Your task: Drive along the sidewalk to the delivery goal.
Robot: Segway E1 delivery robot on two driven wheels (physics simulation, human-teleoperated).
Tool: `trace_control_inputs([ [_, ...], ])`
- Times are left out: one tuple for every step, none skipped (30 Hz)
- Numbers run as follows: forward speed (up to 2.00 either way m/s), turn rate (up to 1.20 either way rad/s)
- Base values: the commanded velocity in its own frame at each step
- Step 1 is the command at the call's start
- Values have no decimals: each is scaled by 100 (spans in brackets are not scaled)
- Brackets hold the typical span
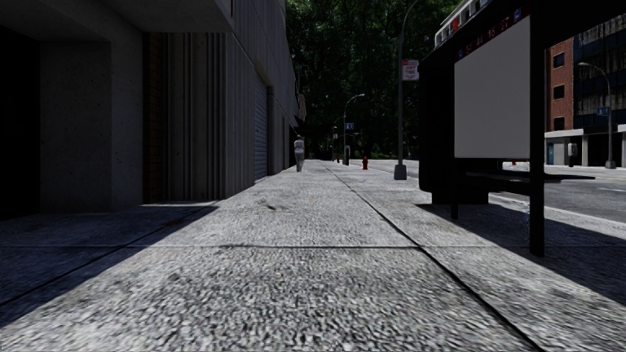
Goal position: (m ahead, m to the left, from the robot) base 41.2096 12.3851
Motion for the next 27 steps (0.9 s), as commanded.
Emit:
trace_control_inputs([
  [200,0],
  [200,0],
  [200,0],
  [200,0],
  [200,0],
  [200,0],
  [200,0],
  [200,0],
  [200,0],
  [200,0],
  [200,0],
  [200,0],
  [200,0],
  [200,0],
  [200,0],
  [200,0],
  [200,0],
  [200,0],
  [200,0],
  [200,0],
  [200,0],
  [200,0],
  [200,0],
  [200,0],
  [200,0],
  [200,0],
  [200,0],
])
